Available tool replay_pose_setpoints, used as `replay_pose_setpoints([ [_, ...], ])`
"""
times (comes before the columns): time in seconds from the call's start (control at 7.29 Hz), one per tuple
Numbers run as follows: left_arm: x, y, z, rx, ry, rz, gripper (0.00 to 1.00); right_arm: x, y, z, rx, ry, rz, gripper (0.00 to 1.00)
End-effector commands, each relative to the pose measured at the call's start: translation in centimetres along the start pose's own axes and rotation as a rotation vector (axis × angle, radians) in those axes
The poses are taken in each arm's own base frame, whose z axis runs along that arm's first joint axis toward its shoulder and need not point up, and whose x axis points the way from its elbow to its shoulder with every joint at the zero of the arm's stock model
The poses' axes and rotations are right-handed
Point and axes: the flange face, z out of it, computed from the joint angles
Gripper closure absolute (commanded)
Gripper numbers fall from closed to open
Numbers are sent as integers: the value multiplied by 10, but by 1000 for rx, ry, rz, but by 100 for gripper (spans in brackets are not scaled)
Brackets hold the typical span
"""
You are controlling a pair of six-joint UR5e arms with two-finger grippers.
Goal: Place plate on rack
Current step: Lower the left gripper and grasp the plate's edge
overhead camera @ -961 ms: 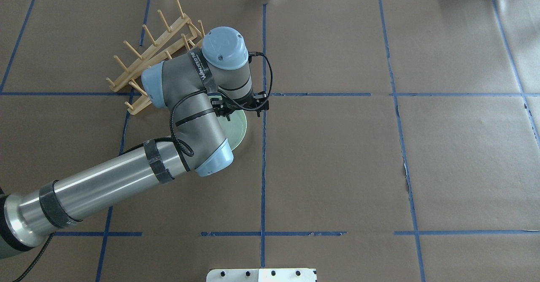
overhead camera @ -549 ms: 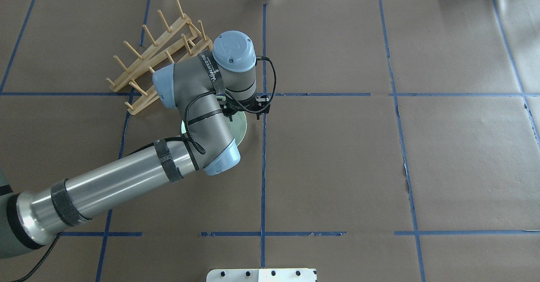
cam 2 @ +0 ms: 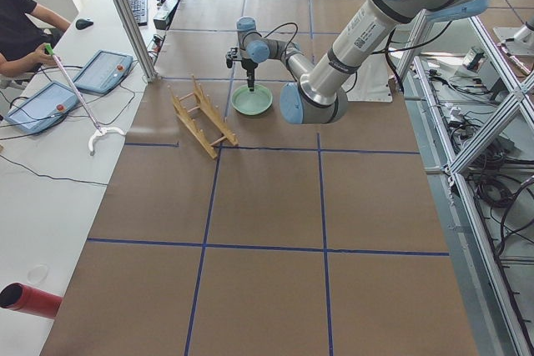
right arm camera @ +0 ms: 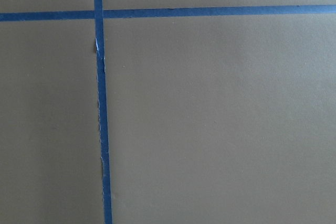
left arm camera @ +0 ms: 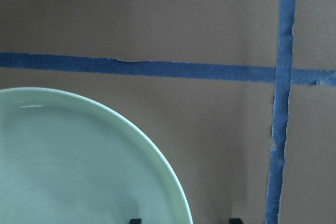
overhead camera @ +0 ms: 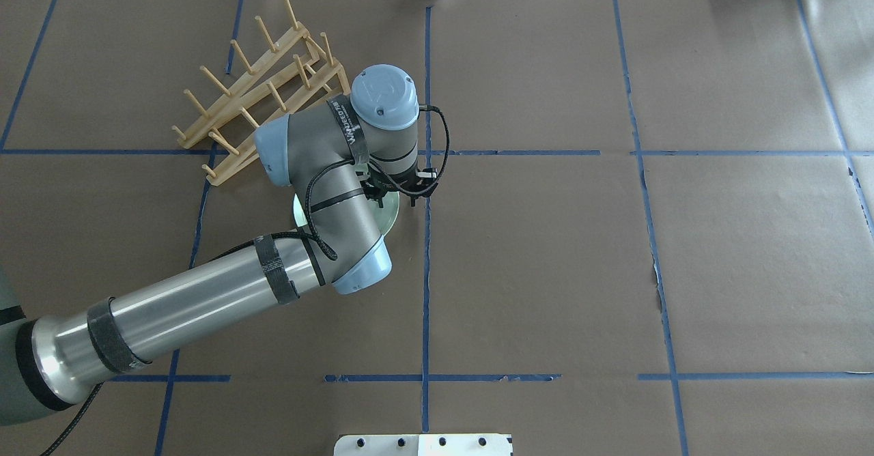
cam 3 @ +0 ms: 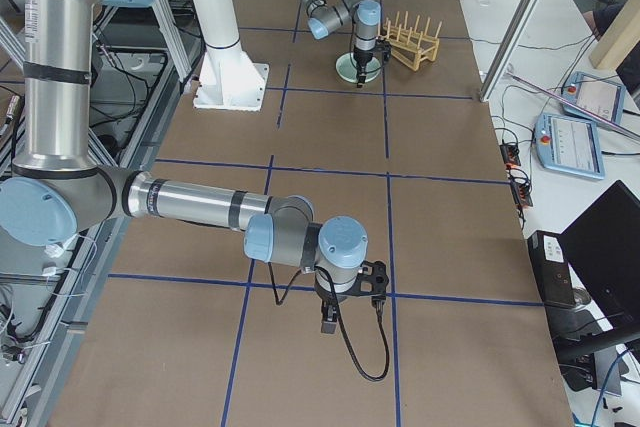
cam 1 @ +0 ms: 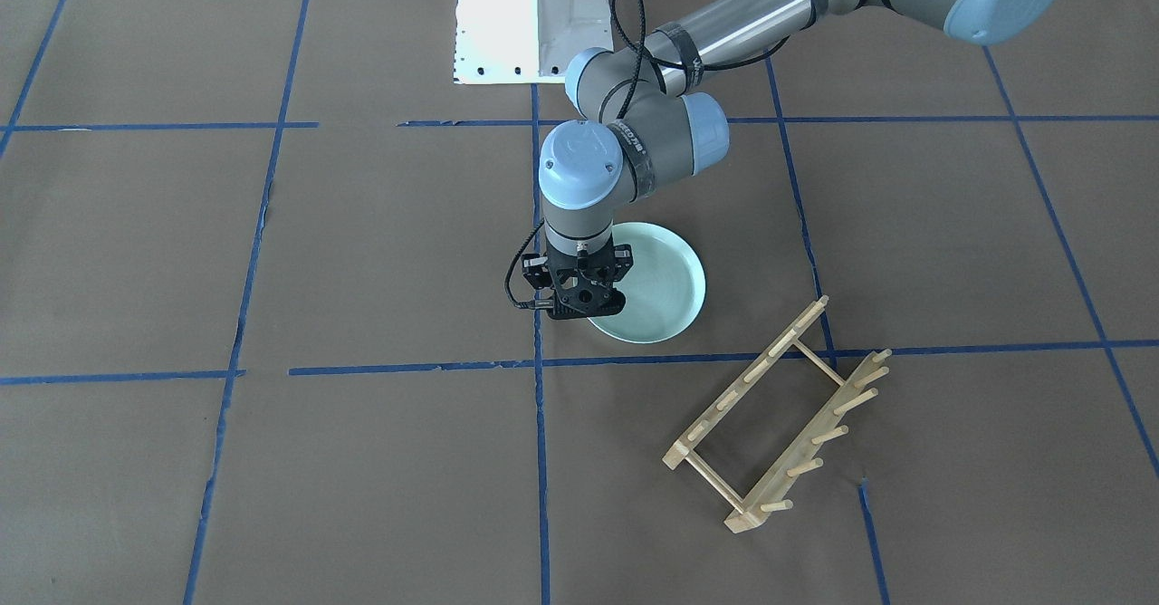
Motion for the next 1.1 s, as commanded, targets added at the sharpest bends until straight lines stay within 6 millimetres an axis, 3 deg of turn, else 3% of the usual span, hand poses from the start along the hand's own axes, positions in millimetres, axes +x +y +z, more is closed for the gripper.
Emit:
replay_pose_setpoints([
  [0.0,1,5,2,-10,-8,0,100,0,0,0,0,0,0,0],
  [0.27,3,5,-7,-7,3,-45,100,0,0,0,0,0,0,0],
  [0.41,4,-10,-61,50,84,-105,100,0,0,0,0,0,0,0],
  [0.55,-1,-22,-133,122,200,-188,100,0,0,0,0,0,0,0],
  [0.69,-10,-29,-188,181,325,-248,100,0,0,0,0,0,0,0],
  [0.82,-40,-18,-211,197,487,-365,100,0,0,0,0,0,0,0],
  [0.96,-83,-10,-223,197,688,-464,100,0,0,1,-1,0,1,0],
])
